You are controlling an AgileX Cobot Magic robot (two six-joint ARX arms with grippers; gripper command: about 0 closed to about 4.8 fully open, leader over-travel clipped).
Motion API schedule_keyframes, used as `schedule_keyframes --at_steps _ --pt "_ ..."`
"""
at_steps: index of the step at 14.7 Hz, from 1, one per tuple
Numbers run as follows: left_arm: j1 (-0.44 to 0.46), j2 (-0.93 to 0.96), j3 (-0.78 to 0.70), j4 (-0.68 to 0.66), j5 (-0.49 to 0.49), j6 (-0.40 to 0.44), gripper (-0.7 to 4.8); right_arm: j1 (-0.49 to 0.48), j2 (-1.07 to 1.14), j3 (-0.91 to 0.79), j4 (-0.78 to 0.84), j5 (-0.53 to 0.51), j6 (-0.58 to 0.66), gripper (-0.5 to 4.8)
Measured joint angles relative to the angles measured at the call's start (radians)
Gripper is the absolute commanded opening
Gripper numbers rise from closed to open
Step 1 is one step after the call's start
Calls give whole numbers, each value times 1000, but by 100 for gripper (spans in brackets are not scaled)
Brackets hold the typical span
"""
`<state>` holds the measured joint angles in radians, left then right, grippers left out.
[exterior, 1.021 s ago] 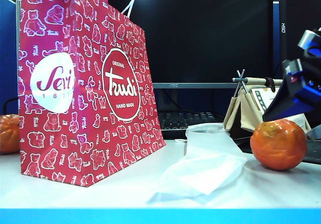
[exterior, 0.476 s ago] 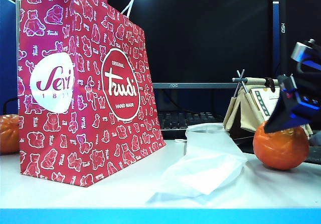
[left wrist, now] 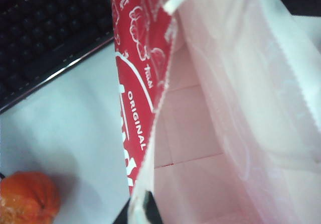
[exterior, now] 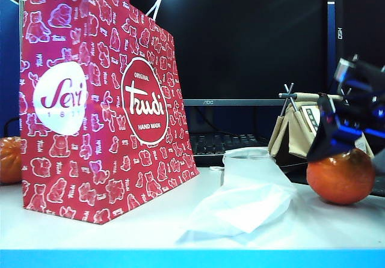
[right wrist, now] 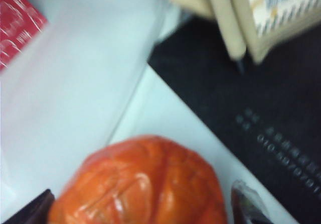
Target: Open the paper bag and put two oranges into the paper bag.
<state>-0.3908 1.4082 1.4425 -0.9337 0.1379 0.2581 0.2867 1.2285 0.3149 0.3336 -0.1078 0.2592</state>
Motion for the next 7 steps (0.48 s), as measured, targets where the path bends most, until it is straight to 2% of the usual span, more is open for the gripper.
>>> schedule_keyframes --at_steps 7 --pt "0 0 0 -6 -37 18 -4 0 122 1 76 -1 1 479"
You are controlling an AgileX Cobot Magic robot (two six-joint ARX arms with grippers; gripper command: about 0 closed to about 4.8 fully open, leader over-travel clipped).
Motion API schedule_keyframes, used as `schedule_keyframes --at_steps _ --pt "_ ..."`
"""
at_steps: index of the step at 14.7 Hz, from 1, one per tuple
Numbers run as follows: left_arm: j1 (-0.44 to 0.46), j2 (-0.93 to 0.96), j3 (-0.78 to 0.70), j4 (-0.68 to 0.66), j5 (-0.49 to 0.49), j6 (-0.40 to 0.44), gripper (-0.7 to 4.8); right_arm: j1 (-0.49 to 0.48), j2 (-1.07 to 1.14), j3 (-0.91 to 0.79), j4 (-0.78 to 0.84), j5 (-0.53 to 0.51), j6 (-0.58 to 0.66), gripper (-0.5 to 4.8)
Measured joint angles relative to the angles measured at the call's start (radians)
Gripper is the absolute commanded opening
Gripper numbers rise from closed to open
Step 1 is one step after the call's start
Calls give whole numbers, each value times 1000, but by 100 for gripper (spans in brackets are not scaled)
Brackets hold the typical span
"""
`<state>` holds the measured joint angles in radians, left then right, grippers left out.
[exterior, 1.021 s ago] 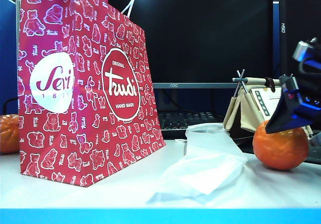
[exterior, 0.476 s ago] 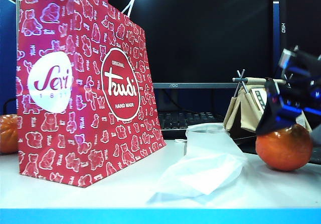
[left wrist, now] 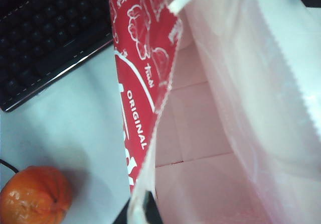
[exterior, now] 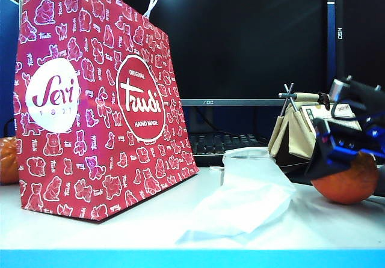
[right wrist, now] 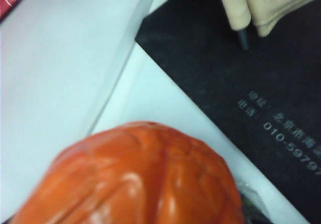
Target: Open the paper bag and put two oranges into the paper bag.
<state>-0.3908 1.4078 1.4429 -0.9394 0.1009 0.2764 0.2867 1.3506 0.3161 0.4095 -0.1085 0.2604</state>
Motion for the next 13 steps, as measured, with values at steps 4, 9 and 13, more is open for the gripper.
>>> schedule_keyframes --at_steps 4,9,13 --pt "0 0 0 0 0 0 -4 0 44 4 58 3 0 479" --pt "0 0 0 0 0 0 -4 0 44 4 79 26 -1 377" --pt "0 0 0 -1 0 0 -4 0 44 5 82 27 -3 224"
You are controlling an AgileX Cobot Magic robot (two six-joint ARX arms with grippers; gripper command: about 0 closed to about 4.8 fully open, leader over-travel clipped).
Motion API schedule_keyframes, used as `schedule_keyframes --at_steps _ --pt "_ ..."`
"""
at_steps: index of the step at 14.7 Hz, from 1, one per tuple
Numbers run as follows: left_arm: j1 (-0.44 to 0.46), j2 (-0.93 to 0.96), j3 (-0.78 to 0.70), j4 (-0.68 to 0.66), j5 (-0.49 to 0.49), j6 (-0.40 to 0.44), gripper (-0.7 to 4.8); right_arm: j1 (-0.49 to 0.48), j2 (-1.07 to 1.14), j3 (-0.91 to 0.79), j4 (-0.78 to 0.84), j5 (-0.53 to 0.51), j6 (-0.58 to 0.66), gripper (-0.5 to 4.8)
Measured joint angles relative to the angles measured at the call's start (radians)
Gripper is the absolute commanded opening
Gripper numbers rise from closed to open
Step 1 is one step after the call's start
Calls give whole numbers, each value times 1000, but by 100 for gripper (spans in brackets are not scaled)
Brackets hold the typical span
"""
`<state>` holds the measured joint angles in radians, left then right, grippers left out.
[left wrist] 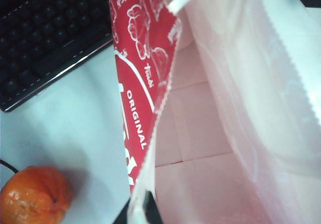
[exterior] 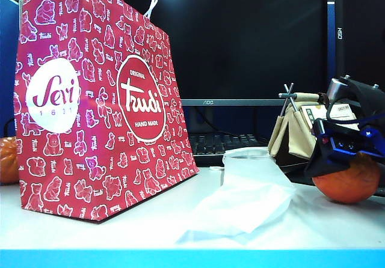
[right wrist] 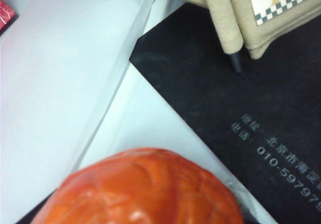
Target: Open the paper bag and put two oranges into the paper bag.
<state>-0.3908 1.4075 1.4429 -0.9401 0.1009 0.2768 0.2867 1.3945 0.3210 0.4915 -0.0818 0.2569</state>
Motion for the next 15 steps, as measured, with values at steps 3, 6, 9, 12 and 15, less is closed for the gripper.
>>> schedule_keyframes --at_steps 3,6,9,12,15 --pt "0 0 0 0 0 0 -4 0 0 0 0 0 0 30" --pt "0 0 0 0 0 0 -4 0 0 0 0 -28 0 -6" --pt "0 0 0 8 0 0 -4 0 0 34 -16 -107 0 -6" --pt "0 0 0 18 54 -37 -4 1 -44 187 -181 -125 -3 -6" --pt "0 1 -1 45 43 -45 -4 1 -95 344 -319 -129 -48 -6"
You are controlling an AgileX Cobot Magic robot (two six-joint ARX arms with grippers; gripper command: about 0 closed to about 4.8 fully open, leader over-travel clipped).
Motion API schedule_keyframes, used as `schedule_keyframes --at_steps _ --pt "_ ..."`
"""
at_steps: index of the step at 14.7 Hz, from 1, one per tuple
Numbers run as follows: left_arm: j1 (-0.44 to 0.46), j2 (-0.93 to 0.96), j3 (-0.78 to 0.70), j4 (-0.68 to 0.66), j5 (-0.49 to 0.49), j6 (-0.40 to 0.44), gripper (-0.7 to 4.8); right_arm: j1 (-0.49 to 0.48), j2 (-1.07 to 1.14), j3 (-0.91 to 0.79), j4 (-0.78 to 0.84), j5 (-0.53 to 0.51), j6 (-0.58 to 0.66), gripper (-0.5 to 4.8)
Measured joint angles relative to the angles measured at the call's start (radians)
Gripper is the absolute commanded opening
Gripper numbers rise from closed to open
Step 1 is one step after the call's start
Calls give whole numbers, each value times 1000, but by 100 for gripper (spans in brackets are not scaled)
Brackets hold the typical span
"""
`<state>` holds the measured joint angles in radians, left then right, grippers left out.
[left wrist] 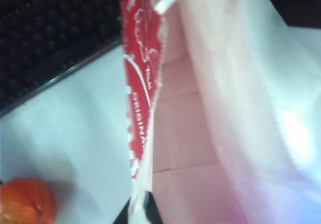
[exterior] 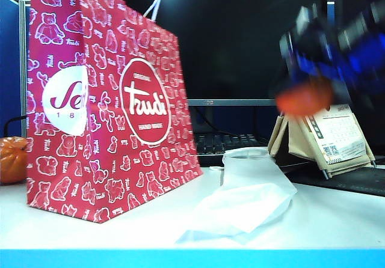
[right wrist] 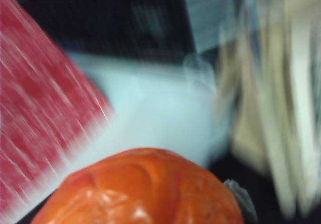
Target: Open the paper bag and put two oranges into the paper bag.
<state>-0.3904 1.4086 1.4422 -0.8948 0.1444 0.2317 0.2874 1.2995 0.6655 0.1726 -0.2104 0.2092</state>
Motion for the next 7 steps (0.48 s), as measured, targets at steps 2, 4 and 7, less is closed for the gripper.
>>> schedule_keyframes --at_steps 2,4,7 --pt "0 1 4 22 -71 12 -4 0 -26 120 -74 -31 -9 -6" --pt "0 3 44 23 -85 26 -4 0 -35 262 -138 -85 -23 -6" --pt "0 3 124 31 -77 45 -4 0 -35 472 -240 -206 -27 -6"
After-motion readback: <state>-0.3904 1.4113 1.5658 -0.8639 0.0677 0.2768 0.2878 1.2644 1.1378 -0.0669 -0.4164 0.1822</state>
